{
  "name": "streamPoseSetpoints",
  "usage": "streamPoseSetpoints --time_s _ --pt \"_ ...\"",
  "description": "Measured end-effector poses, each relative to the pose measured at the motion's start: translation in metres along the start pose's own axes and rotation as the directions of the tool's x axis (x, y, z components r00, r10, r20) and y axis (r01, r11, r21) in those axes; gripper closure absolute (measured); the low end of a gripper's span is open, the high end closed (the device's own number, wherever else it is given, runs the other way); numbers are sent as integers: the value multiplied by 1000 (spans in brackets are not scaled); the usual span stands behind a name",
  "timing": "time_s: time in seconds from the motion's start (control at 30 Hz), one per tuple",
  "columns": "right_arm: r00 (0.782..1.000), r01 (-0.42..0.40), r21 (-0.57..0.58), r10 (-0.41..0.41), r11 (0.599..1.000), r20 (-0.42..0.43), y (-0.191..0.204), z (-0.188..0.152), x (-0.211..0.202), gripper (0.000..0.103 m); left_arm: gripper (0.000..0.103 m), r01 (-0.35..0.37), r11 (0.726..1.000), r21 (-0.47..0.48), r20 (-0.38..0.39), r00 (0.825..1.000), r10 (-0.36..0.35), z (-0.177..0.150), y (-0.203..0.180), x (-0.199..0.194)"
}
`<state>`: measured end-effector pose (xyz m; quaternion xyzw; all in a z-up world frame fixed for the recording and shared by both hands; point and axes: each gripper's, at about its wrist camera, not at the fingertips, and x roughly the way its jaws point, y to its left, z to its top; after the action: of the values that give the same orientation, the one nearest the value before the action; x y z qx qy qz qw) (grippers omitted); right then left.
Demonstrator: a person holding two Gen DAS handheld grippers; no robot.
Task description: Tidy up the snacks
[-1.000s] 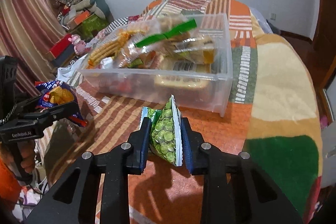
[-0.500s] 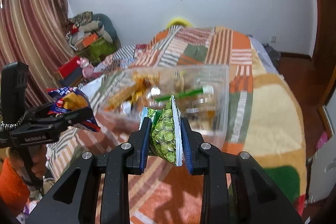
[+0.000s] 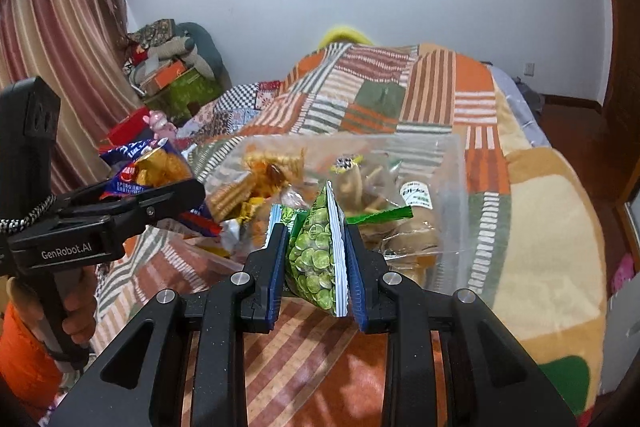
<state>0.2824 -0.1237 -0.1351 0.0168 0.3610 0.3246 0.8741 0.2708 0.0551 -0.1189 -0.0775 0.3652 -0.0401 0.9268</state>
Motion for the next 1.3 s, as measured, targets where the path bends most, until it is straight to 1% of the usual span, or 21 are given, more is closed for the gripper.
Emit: streamPoseSetpoints --time_s 0.1,0.17,0.27,0.33,0.4,0.43,0.5,0.57,0.67,0.77,0.83,0.9,1.03,1.07,1.13,1.27,1.3 --pt "1000 0 14 0 1000 -1 -3 1 7 78 24 0 1000 0 -18 1000 0 4 0 16" --pt "1000 15 12 -15 1000 6 -4 4 10 78 24 3 1000 -3 -23 1000 -3 6 0 23" --pt "1000 17 5 -17 1000 10 -3 6 13 78 24 0 1000 -6 -34 999 0 8 -1 34" --pt "1000 21 -10 -21 1000 5 0 5 15 78 22 -1 1000 -13 -50 999 0 8 0 43" --pt "1000 19 -15 -19 1000 -11 1 1 17 78 17 16 999 -31 -59 998 -18 7 1 46" --pt "1000 25 -21 -26 999 -18 2 -1 18 77 16 14 999 -33 -64 998 -16 6 1 47" --pt "999 36 -40 -37 999 -27 5 -4 19 76 13 -13 1000 -12 -72 997 12 6 -2 47" --pt "998 42 -40 -44 998 -36 4 -6 16 74 12 -27 999 24 -78 997 29 3 -6 46" --pt "998 30 -26 -31 999 -49 1 -6 11 74 12 -33 998 46 -75 996 37 0 -9 38" --pt "999 31 -16 -31 999 -40 1 -4 1 71 12 -33 998 49 -46 998 36 -2 -10 22" --pt "999 32 -13 -32 999 -21 2 -3 -10 65 12 -29 999 44 -30 999 31 -2 -10 11" --pt "999 36 -15 -36 999 -2 3 0 -19 63 12 -29 999 34 -8 1000 29 -2 -11 -3" --pt "998 39 -15 -39 999 49 7 7 -45 61 12 -21 999 24 61 998 19 1 -14 -39" --pt "997 38 -12 -37 999 69 9 9 -55 60 12 -21 1000 23 81 997 19 2 -16 -48" --pt "994 40 -7 -39 999 102 12 12 -69 51 12 -23 1000 16 126 992 21 3 -19 -69" --pt "980 51 -10 -48 999 192 23 16 -106 42 12 -32 999 12 214 976 29 3 -28 -109" --pt "977 54 -10 -51 998 209 25 16 -112 37 12 -36 999 12 235 971 32 2 -30 -118"
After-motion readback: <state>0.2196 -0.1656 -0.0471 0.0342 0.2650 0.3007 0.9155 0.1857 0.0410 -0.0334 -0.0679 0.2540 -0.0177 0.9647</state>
